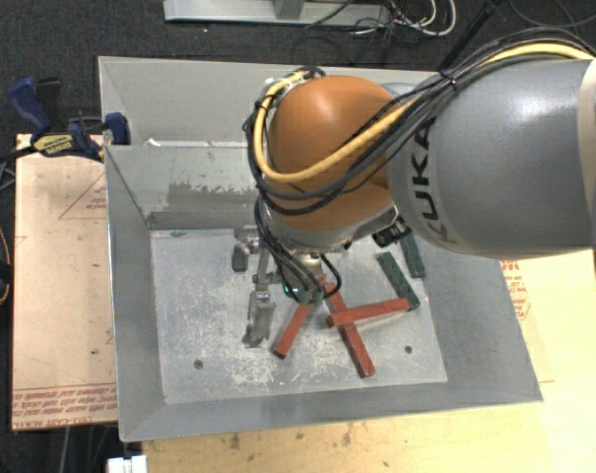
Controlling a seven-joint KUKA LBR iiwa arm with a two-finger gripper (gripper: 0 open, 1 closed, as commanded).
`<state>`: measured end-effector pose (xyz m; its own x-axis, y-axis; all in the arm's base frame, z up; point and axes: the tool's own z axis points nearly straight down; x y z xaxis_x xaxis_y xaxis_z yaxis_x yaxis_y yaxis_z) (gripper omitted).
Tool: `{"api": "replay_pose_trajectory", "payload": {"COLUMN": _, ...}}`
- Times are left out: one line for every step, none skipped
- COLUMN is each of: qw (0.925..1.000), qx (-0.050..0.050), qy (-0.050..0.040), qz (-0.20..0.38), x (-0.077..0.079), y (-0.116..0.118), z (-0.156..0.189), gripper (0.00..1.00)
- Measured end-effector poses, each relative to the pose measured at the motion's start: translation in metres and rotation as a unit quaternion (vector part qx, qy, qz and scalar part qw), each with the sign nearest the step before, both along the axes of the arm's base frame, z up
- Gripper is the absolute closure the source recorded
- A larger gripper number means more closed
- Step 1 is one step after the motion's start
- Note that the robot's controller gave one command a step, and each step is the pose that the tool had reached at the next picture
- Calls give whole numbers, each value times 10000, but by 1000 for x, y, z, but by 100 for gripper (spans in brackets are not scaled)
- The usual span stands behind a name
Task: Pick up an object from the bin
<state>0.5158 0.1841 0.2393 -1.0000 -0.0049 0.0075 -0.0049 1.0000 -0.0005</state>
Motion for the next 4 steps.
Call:
{"api": "replay_pose_trajectory", "payload": {"qw": 10000, "qx": 7, "qy": -38, "qz": -23, "x": 2, "y": -1, "z": 4, "gripper": 0}}
{"api": "replay_pose_trajectory", "payload": {"qw": 9969, "qx": 24, "qy": -80, "qz": 779, "x": 5, "y": -18, "z": -28, "gripper": 0}}
{"api": "replay_pose_trajectory", "payload": {"qw": 9868, "qx": 0, "qy": -19, "qz": 1621, "x": 6, "y": -82, "z": -82, "gripper": 0}}
{"api": "replay_pose_trajectory", "payload": {"qw": 9655, "qx": 18, "qy": -52, "qz": 2604, "x": 21, "y": -95, "z": -79, "gripper": 0}}
